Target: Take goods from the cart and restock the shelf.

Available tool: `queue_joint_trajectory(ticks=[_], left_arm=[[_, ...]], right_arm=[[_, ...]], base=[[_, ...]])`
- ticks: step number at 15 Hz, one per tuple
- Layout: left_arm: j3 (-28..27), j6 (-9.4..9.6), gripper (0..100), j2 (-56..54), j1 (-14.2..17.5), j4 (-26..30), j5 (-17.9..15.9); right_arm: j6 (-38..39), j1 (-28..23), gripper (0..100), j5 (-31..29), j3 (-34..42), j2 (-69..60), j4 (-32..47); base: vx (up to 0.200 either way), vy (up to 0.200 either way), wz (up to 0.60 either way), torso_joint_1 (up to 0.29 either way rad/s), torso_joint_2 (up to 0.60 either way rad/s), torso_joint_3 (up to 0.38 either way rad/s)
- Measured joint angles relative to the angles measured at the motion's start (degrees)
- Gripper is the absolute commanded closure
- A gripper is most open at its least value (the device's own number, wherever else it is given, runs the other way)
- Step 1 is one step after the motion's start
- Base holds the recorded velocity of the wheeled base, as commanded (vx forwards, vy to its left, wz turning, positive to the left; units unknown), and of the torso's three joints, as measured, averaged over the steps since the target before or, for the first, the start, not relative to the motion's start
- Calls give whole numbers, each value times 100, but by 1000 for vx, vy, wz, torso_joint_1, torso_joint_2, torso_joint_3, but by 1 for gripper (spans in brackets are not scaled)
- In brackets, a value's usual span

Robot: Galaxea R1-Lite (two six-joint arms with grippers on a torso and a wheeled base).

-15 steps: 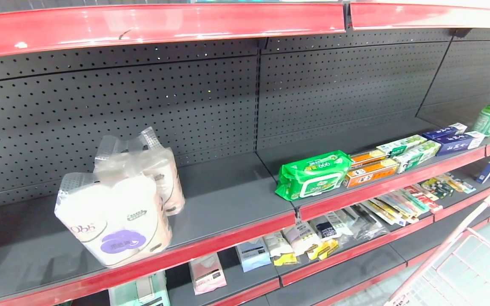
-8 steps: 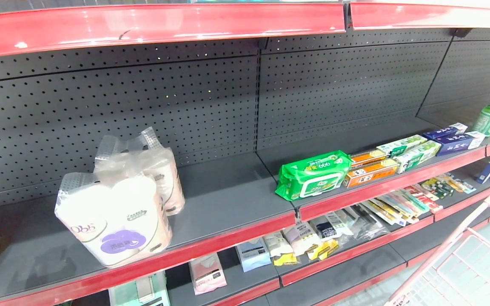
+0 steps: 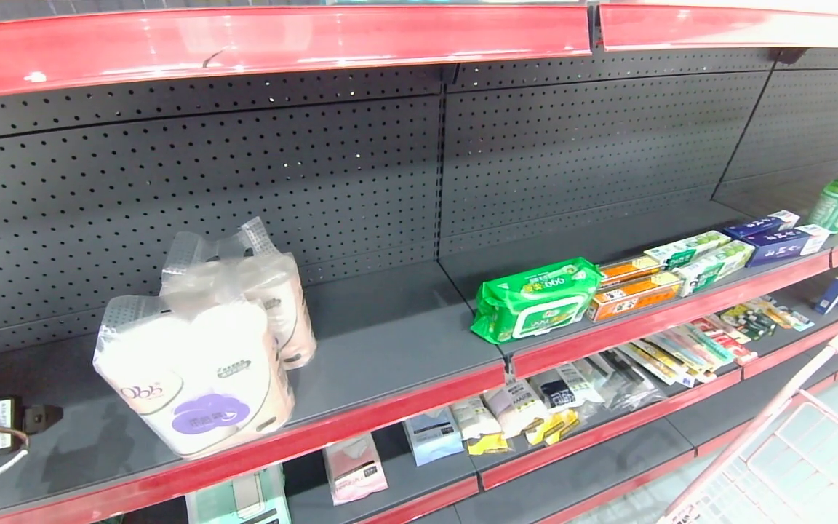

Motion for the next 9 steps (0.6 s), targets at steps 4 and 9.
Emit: queue_joint_trajectory(ticks=[4,9], left_arm=[[-243,2,0,610,-160,-90,-22],[-358,7,0,1117,-351,-352,-55]], right_arm=[[0,2,0,0,0,0,2],[0,0,0,0,0,0,0]], base=[[0,0,0,0,0,0],[0,0,0,0,0,0]])
